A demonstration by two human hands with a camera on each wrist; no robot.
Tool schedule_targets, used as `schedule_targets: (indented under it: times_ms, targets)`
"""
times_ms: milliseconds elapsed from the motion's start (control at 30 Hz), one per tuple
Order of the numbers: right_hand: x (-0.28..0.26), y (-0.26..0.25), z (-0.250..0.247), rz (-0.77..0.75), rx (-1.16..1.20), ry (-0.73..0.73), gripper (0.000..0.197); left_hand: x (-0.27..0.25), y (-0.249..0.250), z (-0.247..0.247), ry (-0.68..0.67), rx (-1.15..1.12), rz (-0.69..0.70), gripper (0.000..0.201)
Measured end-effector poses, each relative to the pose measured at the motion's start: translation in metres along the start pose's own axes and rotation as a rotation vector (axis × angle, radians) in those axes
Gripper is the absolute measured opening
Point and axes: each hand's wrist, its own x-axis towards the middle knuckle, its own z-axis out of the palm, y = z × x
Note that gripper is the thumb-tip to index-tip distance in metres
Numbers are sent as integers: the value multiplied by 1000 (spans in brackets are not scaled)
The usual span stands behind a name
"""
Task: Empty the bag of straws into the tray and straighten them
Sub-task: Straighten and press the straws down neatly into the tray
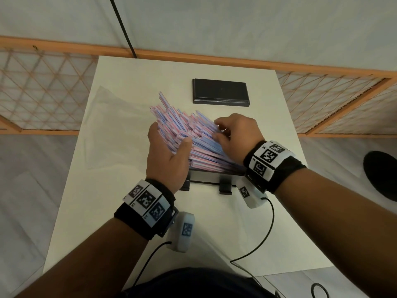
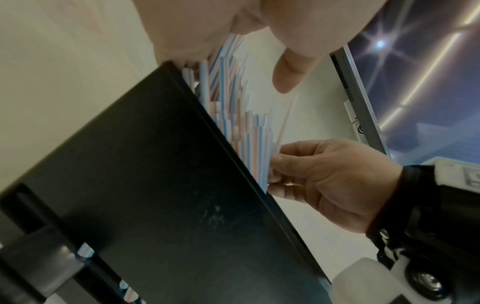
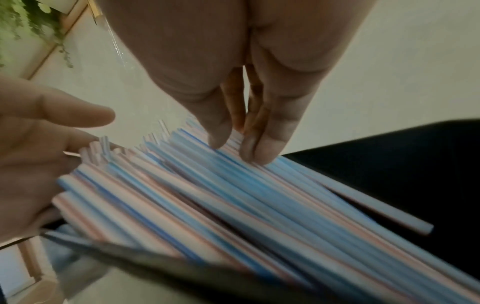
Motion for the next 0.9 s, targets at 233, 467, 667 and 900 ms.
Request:
schedule_targets:
  times_ms: [233,467,667,900]
  targets:
    - [-25,6,-2,47,96,-56,24,3,-1,-1,-27,59,-12,50]
    - [-42,11,20,-12,-36,-383,49,5,-4,0,38,-37,-48,57]
    - [-37,1,31,-7,-33,-474,52,8,-4,-4,45,-51,-129,88]
    - [-22,-9,26,5,-63,-585,48,8,0,-5,94,-143,-205,87]
